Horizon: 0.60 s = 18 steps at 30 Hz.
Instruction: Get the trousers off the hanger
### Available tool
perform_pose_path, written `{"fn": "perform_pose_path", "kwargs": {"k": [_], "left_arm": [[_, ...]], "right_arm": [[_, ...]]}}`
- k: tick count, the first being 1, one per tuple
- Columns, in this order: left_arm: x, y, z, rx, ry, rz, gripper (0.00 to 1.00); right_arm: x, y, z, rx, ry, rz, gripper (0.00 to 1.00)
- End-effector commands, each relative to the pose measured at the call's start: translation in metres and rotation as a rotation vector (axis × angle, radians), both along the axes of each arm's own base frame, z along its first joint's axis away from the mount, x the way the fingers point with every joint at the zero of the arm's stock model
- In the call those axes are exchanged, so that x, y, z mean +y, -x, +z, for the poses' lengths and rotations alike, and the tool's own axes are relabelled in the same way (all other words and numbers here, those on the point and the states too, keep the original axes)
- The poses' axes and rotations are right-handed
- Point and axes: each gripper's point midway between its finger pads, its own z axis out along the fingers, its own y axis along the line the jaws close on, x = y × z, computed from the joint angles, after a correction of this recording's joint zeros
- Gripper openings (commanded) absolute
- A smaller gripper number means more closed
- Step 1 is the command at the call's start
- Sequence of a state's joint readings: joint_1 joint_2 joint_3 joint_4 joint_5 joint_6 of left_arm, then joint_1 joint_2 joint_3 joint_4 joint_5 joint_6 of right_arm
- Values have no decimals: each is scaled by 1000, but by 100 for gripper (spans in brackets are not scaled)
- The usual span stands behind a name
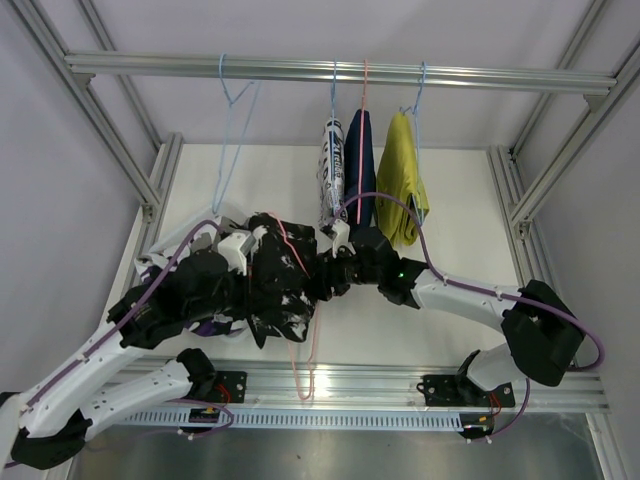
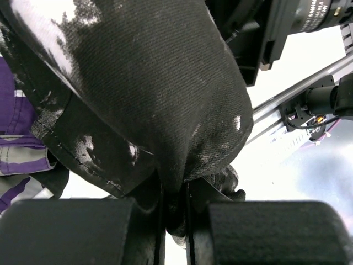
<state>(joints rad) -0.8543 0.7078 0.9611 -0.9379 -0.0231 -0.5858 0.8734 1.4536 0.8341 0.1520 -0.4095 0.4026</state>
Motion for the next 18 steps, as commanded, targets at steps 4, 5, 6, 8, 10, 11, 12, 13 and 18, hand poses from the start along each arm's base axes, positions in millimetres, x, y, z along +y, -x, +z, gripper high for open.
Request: {"fn": "perform_pose_path", "kwargs": {"k": [4,5,6,8,10,11,12,13,18], "left_arm": [[7,-6,14,-53,11,42,1],[8,-6,16,-61,9,46,1],[9,-6,17,-63,9,47,1],[11,-6,19,-70,9,49,1],[13,-5,21,-75,6,52,1],[15,-5,21,-77,0,52,1],[16,-6,24,-83,1,58,1],[17,-6,24,-86,-2,61,1],[22,-2,29,-98,8,65,1]], "right_arm": [[-7,9,22,-26,-3,31,58],[-7,10,23,-29,0,33,59],[-10,10,23,-32,5,32,59],[-11,12,22,-34,8,36,59],[-13,15,21,-32,13,45,59],[-13,16,21,-31,12,51,59],[-14,16,21,-31,10,52,60],[-15,18,23,-35,4,59,60],[-16,17,23,-44,3,59,56]]}}
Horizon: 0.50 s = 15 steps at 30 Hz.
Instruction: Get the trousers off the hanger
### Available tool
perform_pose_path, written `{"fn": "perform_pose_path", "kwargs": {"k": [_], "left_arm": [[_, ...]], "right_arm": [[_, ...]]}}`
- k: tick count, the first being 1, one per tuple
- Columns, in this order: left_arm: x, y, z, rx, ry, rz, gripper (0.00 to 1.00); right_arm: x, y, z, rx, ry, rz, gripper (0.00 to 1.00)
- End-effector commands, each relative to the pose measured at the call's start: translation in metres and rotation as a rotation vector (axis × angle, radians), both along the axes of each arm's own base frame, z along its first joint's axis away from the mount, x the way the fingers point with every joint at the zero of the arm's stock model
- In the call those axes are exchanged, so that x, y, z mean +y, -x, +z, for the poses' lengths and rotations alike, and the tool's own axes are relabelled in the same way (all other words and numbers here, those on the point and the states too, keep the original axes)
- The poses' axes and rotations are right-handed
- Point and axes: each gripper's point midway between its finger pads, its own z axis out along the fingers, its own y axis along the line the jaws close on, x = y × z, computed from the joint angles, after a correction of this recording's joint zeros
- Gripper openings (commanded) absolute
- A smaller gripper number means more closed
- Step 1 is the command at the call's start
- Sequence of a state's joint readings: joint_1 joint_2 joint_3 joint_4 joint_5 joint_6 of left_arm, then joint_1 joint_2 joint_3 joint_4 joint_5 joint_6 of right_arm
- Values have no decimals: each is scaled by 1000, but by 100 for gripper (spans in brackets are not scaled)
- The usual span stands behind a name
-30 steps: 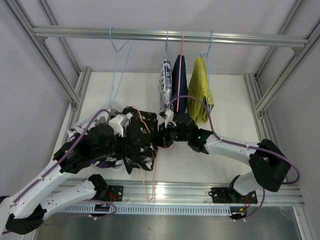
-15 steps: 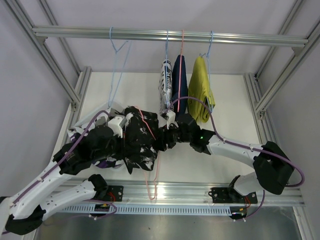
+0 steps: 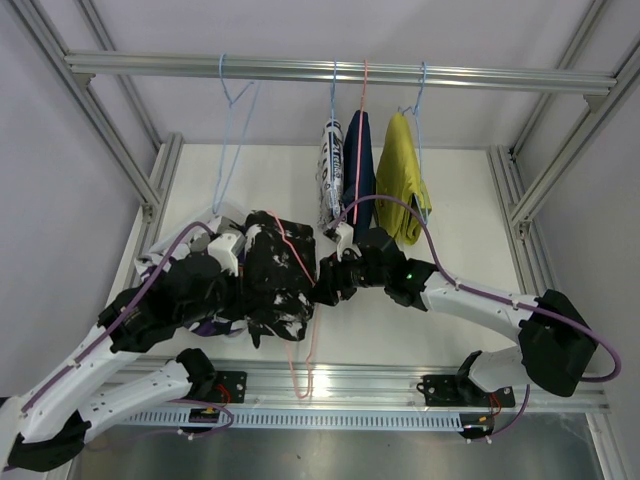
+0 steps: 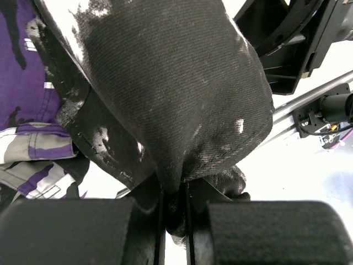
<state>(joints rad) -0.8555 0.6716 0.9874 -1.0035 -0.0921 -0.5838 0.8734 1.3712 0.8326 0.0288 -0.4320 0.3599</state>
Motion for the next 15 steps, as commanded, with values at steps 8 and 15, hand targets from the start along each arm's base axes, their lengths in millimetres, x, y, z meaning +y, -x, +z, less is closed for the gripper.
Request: {"fn": "perform_pose_path", "kwargs": {"k": [8,15], "left_arm": [[15,1,33,-88,38,33,1],[19,2,37,-98,40,38,1]], "right_arm": [[1,1,-2,-14,-5,36,43],[2,1,-9,-1,4,42,36]]}}
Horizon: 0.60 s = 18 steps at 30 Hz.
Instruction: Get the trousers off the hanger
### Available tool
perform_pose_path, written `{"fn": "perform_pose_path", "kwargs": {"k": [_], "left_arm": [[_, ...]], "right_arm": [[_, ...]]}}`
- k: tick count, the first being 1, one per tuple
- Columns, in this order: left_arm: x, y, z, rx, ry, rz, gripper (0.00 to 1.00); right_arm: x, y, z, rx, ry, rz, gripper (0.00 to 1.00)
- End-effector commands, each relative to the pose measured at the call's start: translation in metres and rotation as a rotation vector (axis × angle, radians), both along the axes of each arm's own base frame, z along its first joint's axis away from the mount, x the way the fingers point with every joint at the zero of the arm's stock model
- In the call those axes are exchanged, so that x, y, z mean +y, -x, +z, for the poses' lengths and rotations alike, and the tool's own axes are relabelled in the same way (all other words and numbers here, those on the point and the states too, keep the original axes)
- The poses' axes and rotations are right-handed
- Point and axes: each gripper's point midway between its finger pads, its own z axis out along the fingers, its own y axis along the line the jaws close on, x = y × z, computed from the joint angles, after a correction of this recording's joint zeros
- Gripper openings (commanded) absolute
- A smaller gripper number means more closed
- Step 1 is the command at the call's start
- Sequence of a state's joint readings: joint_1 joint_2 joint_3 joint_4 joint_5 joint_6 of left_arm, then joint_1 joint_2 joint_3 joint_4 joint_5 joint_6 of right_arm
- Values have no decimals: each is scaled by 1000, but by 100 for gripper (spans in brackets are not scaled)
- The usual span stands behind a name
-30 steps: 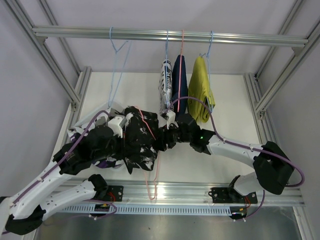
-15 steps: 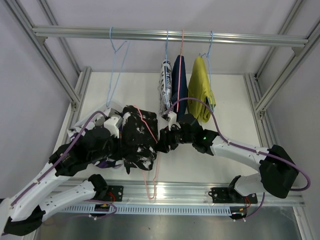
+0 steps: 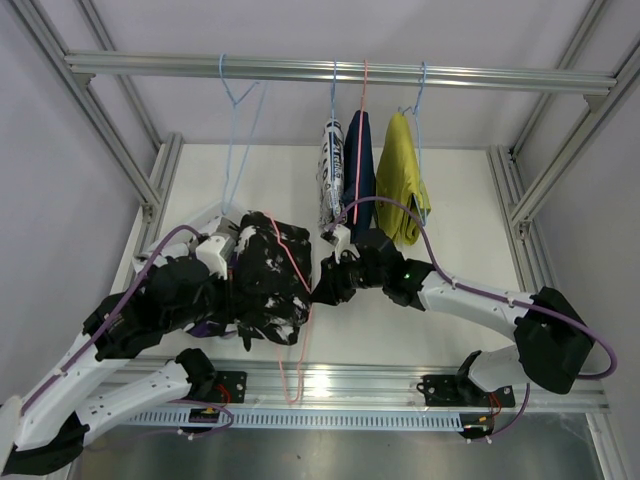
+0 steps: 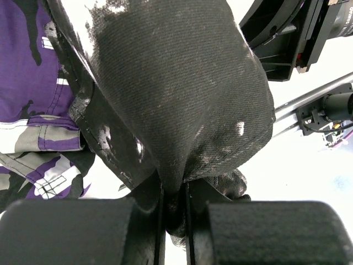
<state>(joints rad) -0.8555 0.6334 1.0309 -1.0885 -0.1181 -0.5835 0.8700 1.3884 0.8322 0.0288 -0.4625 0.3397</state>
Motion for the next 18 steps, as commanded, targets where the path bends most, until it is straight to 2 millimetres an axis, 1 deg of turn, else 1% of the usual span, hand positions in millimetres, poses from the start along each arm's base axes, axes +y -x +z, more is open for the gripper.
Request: {"fn": "perform_pose_path", "kwargs": {"k": [1,5,7,9,10,13,16,18], "left_arm": [[3,-6,29,-89,52,20,1],[2,-6,29,-91,57,20,1],[2,-7,29,-91,59,21,1],[1,-6,30,-92,64,19,1],[1,-6,28,-89,60,20,1],[-1,-6,27,-86,68,13,1],[-2,-6,25,-85,73,10,1],[-3,-5,24,-82,74,6,1]], "right_arm": [[1,-1,-5,-4,-2,11,36],[4,-2,-9,6,-8,13,39],[6,-2,-13,19,-5,12,38],[10,-2,-13,20,-8,20,38],[12,-1,-19,28,1,23,38],[17,-1,-21,28,10,29,37],[20,-2,-26,31,20,22,29],[19,-3,-27,27,24,15,17]]}}
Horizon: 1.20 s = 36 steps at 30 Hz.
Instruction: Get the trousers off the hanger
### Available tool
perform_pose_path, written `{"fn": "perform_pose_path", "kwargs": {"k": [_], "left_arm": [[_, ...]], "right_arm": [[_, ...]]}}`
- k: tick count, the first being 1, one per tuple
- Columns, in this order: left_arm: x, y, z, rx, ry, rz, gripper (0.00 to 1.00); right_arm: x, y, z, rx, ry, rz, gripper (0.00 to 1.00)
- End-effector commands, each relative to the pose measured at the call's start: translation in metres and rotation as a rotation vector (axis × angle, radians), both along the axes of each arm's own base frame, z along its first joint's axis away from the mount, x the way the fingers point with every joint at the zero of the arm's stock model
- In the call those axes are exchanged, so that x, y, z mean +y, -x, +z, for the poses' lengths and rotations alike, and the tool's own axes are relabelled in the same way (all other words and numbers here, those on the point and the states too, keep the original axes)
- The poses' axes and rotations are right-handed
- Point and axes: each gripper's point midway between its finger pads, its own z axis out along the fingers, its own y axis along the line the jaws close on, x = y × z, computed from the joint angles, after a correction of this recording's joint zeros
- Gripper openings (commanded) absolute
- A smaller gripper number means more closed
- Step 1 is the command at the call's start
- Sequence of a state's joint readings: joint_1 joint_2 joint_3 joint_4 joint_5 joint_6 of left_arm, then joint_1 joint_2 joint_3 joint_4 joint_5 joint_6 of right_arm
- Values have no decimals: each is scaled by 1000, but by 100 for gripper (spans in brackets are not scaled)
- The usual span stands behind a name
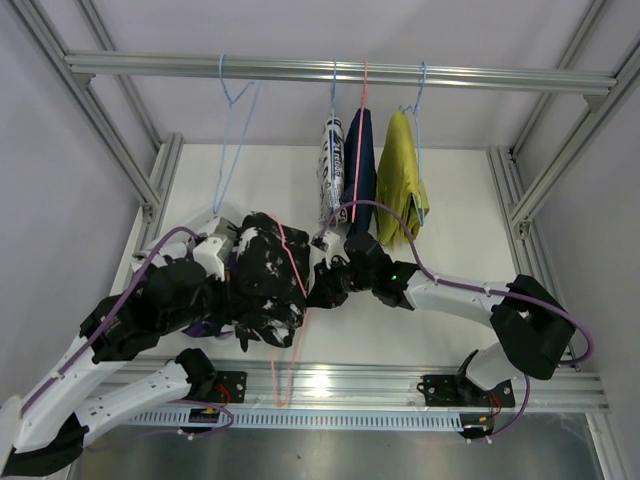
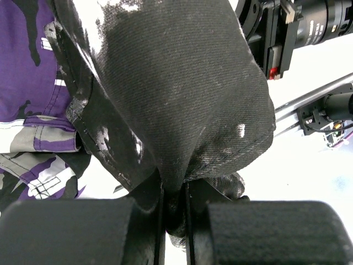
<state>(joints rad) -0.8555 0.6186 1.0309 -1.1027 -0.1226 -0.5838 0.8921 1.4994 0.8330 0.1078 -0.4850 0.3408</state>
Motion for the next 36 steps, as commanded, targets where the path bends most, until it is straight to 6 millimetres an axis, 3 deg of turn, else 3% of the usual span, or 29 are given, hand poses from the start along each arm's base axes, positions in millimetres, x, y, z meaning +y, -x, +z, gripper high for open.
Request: {"fn": "perform_pose_path", "kwargs": {"k": [1,3,9,12,13,23,30,36], "left_arm": [[-7,-7,24,-80,71,-2,1],[-7,-8,27,-87,73,-1,1],[-13,-3,41,-95,130,-31,1],[-19,1,65,-152,227,-65,1],[-20,1,82,-190,270,-75,0],[-14,6,174,-364,423,-89,1],[5,-12,191,-430,330,9,1],[37,-23,181,-450,255,168,1]], "right_arm": [[3,-7,0,-5,8,-29,12],[2,-6,3,-12,6,-30,0],[-3,-9,14,-36,10,-51,0],[-5,-8,16,-37,19,-50,0],[-6,-9,15,-37,24,-54,0],[-19,-10,18,-55,58,-76,0],[-37,-16,22,-80,91,-112,0],[-50,-20,28,-92,92,-131,0]]}}
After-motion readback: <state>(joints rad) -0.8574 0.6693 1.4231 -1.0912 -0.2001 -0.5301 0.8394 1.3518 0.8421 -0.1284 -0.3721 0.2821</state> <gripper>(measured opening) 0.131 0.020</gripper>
